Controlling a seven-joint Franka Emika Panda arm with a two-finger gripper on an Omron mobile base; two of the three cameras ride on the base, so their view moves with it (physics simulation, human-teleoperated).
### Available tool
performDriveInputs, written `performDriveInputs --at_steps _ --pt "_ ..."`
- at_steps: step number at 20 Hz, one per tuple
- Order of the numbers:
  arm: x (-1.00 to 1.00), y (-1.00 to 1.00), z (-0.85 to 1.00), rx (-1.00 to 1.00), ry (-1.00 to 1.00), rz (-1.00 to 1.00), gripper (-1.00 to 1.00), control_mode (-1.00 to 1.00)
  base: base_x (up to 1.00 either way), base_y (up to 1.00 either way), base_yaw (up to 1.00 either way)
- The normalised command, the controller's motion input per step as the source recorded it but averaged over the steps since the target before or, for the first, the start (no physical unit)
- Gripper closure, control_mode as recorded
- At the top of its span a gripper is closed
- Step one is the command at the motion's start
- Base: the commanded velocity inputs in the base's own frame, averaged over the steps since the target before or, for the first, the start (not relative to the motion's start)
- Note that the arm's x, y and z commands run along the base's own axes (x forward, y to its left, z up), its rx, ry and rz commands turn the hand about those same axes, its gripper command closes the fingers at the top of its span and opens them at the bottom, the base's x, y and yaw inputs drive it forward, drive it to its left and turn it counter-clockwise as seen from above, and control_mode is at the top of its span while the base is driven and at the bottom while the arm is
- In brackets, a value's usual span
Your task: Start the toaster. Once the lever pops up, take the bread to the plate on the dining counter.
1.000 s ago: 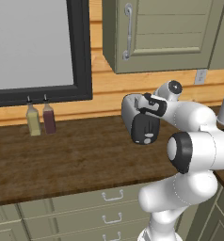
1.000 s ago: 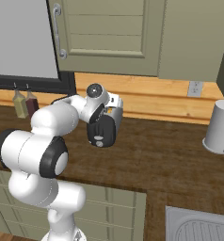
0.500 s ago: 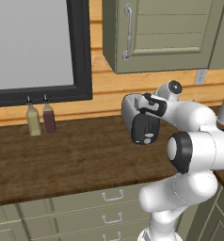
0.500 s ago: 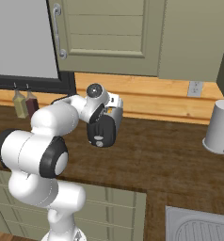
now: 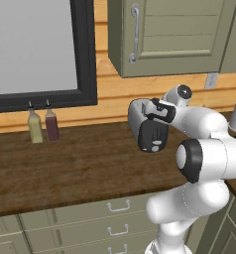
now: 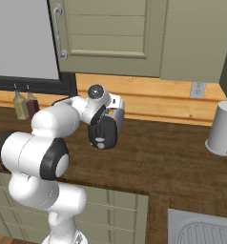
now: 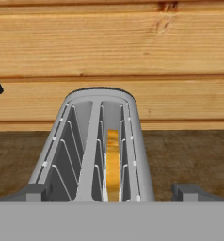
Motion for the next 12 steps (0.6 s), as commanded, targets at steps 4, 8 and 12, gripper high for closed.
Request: performDriveInputs --at_steps 4,8,12 --pt "0.0 0.0 0.0 0.0 0.0 0.0 -1.0 -1.0 0.0 0.0 0.0" --pt "0.0 0.0 0.0 0.0 0.0 0.0 -1.0 -1.0 0.0 0.0 0.0" --pt "0.0 0.0 0.0 0.0 0.0 0.0 -1.0 -1.0 0.0 0.0 0.0"
